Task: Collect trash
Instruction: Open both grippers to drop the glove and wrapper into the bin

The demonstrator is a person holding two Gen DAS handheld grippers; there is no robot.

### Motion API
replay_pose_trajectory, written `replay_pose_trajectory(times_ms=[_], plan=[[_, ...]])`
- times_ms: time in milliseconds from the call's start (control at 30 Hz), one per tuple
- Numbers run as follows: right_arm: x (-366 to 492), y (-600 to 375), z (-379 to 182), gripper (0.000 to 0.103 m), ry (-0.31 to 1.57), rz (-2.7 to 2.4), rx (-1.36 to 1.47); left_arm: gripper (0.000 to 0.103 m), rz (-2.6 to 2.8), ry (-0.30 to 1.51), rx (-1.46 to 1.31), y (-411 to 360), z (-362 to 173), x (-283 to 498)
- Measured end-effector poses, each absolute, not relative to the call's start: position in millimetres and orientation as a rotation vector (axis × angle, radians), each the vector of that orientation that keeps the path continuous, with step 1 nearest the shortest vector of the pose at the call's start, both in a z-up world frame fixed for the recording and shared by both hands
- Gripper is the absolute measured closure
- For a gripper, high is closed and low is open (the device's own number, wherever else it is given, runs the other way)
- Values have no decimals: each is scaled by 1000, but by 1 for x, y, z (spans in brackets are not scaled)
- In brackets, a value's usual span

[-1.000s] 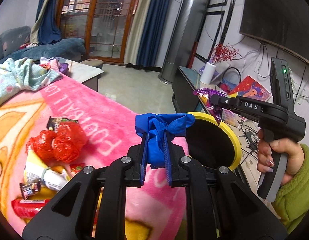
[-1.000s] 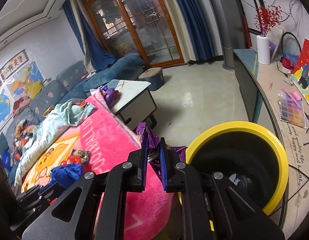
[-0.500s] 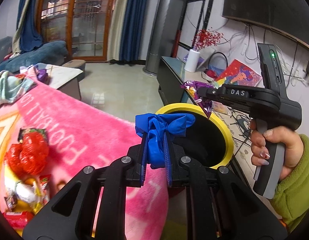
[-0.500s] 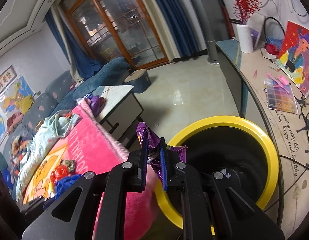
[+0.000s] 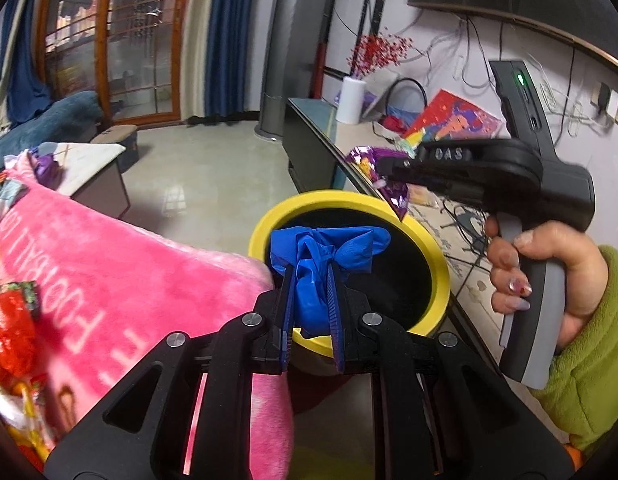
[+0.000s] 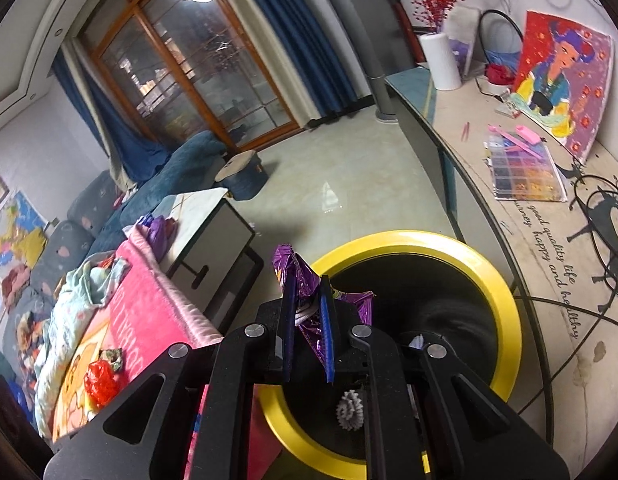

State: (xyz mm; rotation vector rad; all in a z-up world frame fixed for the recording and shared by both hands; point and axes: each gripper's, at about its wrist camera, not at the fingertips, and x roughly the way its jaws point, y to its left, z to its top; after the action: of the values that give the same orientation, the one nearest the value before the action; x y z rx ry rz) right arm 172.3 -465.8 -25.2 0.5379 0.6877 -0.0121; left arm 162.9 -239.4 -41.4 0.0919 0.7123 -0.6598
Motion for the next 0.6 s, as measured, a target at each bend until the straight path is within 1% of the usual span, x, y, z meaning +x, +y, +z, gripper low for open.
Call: replay_pose_trajectory(times_ms=[367, 600], plan=[[176, -491, -44, 92, 711, -74, 576, 93, -716, 746, 163, -271, -60, 164], [176, -502, -56, 90, 732, -107, 602, 93, -736, 783, 193, -285, -74, 169]])
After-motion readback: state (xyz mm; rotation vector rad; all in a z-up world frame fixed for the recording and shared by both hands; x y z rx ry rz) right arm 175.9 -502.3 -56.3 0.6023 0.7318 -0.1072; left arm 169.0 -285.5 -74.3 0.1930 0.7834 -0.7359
